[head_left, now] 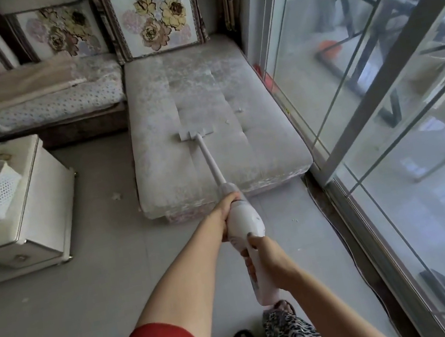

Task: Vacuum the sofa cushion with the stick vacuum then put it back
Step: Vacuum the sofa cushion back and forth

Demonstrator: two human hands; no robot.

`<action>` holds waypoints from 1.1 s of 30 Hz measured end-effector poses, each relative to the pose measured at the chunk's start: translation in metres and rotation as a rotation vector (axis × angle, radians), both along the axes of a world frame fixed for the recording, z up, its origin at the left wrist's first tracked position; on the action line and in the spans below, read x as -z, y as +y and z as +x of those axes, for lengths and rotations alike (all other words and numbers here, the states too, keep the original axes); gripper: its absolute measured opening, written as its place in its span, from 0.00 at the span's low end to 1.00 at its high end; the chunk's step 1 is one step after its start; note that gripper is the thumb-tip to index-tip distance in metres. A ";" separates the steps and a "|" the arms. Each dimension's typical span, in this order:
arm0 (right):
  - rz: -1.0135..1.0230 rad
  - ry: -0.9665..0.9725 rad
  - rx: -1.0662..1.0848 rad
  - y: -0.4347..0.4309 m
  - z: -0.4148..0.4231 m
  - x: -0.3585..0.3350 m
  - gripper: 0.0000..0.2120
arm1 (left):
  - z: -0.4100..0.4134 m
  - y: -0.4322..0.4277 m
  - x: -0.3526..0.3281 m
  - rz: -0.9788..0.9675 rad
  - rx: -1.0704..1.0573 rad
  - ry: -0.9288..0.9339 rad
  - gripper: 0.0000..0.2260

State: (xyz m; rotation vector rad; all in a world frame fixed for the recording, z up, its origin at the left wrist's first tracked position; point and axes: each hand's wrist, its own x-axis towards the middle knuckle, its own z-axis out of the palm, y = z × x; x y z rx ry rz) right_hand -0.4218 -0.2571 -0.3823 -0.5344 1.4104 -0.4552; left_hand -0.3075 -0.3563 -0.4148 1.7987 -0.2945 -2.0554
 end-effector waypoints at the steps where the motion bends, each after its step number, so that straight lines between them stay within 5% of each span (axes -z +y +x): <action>1: 0.006 -0.006 0.002 0.008 -0.002 0.001 0.16 | -0.001 0.007 0.003 0.008 0.002 -0.004 0.21; 24: 0.005 0.017 0.034 0.248 -0.122 0.000 0.15 | -0.122 0.238 0.024 0.010 -0.059 -0.013 0.19; 33: -0.169 0.051 0.115 0.282 -0.141 -0.016 0.15 | -0.149 0.258 0.011 -0.092 -0.065 0.004 0.17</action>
